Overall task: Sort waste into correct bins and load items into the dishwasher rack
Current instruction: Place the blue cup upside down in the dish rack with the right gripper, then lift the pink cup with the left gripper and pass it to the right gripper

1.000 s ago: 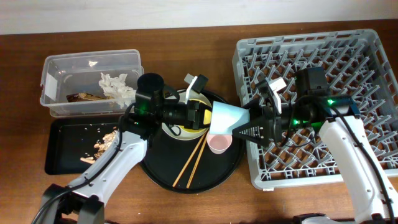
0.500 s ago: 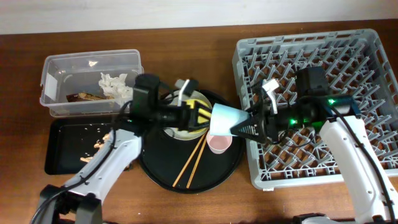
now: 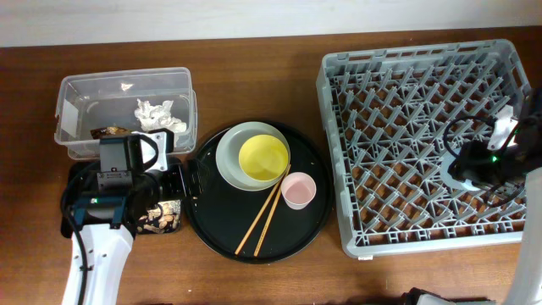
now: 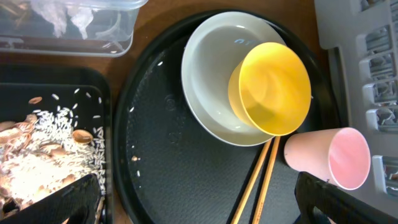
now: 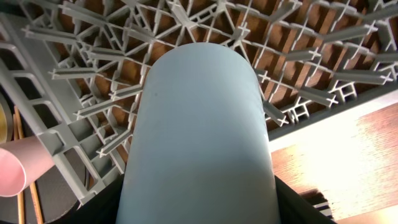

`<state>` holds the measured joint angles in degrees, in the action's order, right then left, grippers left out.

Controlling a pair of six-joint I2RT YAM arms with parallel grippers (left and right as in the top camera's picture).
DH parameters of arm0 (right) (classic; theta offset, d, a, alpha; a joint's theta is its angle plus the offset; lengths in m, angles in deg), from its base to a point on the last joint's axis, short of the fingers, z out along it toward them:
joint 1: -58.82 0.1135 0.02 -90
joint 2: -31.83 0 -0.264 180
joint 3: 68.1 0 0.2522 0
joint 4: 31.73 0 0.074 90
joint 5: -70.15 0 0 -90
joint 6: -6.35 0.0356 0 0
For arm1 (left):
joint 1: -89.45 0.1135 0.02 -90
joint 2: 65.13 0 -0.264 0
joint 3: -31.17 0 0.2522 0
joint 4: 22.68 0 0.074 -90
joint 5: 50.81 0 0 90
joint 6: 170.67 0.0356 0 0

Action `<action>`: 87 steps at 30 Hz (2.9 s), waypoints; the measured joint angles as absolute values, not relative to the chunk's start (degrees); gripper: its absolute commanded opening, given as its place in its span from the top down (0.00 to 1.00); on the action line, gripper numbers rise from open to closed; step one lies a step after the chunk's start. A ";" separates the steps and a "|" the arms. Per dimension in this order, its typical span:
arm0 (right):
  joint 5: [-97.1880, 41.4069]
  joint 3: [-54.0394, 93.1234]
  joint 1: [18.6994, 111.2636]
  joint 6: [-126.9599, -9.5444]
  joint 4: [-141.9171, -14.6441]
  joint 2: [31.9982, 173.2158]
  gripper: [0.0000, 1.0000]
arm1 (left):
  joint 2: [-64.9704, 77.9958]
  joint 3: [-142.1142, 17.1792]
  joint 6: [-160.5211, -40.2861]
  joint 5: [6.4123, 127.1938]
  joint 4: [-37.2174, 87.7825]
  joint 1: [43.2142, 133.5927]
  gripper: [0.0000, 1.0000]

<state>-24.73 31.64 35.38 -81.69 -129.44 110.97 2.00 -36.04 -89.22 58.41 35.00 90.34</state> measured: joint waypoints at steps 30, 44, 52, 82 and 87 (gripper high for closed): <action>-40.78 30.39 46.02 -88.84 -129.44 110.86 0.10 | 27.77 -36.09 -98.78 62.26 16.64 58.21 0.58; -47.88 30.39 46.81 -92.84 -126.18 110.95 0.02 | 6.52 -35.82 -101.51 69.45 13.88 70.97 1.00; -82.59 30.39 65.23 -116.14 -125.13 117.94 0.01 | 16.80 -35.80 -112.65 114.28 -15.45 75.28 1.00; -93.19 30.39 71.05 -124.32 -118.66 118.05 0.45 | 16.88 -35.74 -122.18 117.93 -26.11 71.89 0.38; -77.43 30.72 68.21 -117.23 -120.50 118.03 0.45 | 16.95 -36.44 -110.34 106.23 -0.32 72.66 0.35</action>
<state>-77.43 30.72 68.21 -117.23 -120.50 118.03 16.95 -36.44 -110.34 106.23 -0.32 72.66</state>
